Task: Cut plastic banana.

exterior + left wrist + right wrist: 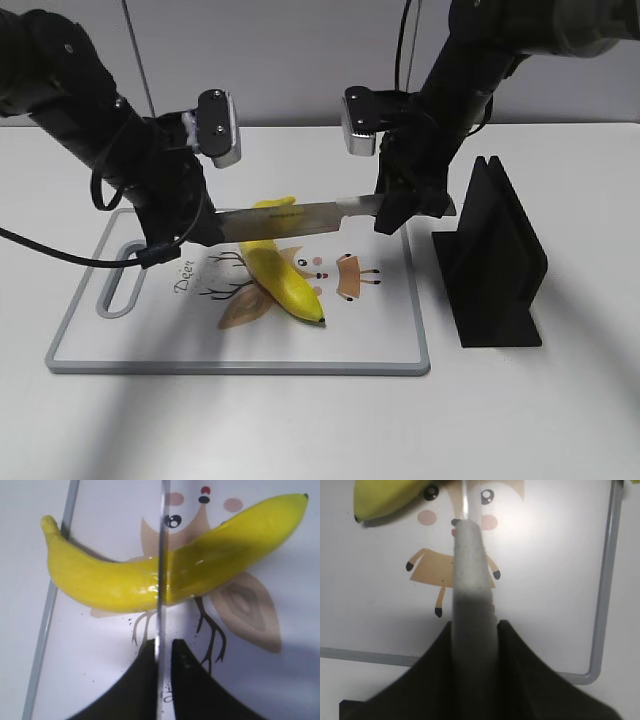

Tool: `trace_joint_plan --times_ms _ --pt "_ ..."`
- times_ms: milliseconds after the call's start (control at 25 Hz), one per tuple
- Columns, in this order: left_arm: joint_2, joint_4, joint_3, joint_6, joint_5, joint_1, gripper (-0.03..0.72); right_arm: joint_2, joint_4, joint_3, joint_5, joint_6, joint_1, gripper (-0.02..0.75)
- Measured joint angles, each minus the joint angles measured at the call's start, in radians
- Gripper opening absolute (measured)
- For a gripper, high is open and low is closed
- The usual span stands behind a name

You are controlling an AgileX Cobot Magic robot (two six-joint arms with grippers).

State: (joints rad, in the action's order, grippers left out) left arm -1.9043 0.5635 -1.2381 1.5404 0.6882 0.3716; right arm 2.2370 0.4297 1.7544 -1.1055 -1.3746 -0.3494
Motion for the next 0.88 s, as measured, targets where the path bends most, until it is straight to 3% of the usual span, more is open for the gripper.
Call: trace_joint_plan --times_ms 160,280,560,680,880 --pt "0.050 0.019 0.001 -0.002 0.040 0.000 0.380 -0.036 -0.008 0.002 -0.022 0.016 -0.010 0.176" --pt "0.102 0.027 0.001 -0.007 0.054 0.002 0.531 -0.058 -0.013 0.002 -0.032 0.041 -0.010 0.174" --pt "0.235 0.007 0.003 -0.121 0.057 0.003 0.582 -0.131 -0.035 0.003 -0.068 0.084 -0.010 0.173" --pt "0.273 -0.072 0.003 -0.255 0.061 0.003 0.585 -0.165 -0.047 0.003 -0.100 0.114 -0.010 0.173" --pt "0.331 -0.246 0.003 -0.581 0.071 0.003 0.584 -0.236 -0.080 0.003 -0.104 0.274 -0.010 0.173"
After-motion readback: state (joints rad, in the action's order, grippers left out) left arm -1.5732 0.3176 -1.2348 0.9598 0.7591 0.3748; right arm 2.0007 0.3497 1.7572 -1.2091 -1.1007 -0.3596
